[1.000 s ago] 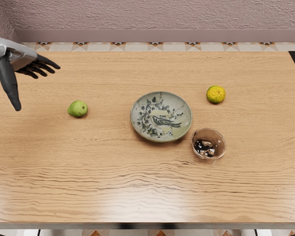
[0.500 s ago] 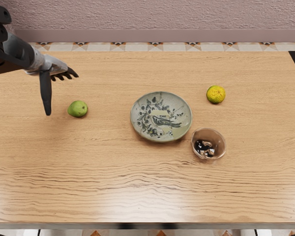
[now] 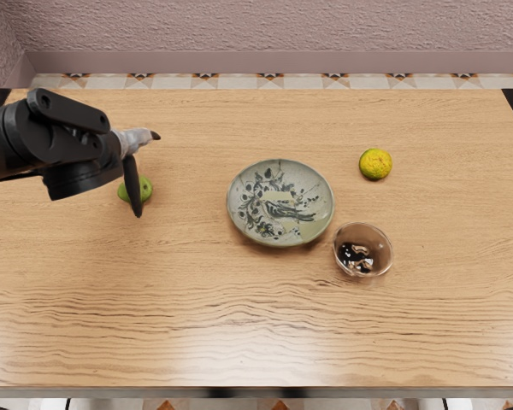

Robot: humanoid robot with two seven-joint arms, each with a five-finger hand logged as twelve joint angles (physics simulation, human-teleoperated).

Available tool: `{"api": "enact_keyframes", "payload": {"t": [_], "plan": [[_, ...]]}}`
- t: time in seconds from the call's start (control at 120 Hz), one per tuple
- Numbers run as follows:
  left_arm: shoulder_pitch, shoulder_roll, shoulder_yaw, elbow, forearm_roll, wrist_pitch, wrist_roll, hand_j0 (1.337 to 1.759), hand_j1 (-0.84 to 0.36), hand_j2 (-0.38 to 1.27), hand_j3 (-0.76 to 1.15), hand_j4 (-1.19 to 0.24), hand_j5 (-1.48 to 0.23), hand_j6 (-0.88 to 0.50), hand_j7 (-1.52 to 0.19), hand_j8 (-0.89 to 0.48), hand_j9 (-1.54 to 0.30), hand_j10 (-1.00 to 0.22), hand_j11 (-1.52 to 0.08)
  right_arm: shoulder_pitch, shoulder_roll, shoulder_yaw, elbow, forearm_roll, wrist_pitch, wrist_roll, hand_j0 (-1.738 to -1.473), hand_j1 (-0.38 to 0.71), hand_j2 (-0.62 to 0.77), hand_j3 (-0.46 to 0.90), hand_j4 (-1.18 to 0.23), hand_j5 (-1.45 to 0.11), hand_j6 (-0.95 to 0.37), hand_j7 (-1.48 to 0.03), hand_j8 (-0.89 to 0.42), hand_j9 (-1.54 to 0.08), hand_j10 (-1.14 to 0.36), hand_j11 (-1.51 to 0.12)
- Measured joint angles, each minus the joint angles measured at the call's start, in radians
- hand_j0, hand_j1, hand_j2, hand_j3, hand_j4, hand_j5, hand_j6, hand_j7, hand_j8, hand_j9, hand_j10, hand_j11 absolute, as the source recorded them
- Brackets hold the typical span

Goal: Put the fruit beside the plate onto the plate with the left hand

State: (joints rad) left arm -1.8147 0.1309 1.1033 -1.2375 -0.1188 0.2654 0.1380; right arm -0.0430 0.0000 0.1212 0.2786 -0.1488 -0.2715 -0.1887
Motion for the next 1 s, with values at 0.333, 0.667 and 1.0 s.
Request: {"api": "enact_keyframes", "payload": {"t": [0.333,0.667,1.0], "plan": [[0.038,-0.007,0.001,-0.054,-0.042,0.132,-0.01,1.658,0.29,0.01,0.0,-0.05,-0.06,-0.05,-0.06,-0.05,-0.06,-0.05,-0.06,0.0,0.0,0.0,0.0,0.0,0.0,0.0,-1.658,-0.35,0.0,0.0,0.0,0.0,0.0,0.0,0.0,0.0,0.0,0.0],[0.063,-0.013,0.006,-0.048,-0.053,0.189,-0.011,1.658,0.17,0.03,0.0,-0.15,-0.19,-0.15,-0.19,-0.15,-0.19,-0.15,-0.19,0.0,0.0,0.0,0.0,0.0,0.0,0.0,-1.658,-0.35,0.0,0.0,0.0,0.0,0.0,0.0,0.0,0.0,0.0,0.0],[0.131,-0.013,0.007,0.034,-0.053,0.252,-0.012,1.658,0.13,0.04,0.0,-0.18,-0.24,-0.18,-0.24,-0.18,-0.24,-0.18,-0.24,0.0,0.0,0.0,0.0,0.0,0.0,0.0,-1.658,-0.35,0.0,0.0,0.0,0.0,0.0,0.0,0.0,0.0,0.0,0.0]]}}
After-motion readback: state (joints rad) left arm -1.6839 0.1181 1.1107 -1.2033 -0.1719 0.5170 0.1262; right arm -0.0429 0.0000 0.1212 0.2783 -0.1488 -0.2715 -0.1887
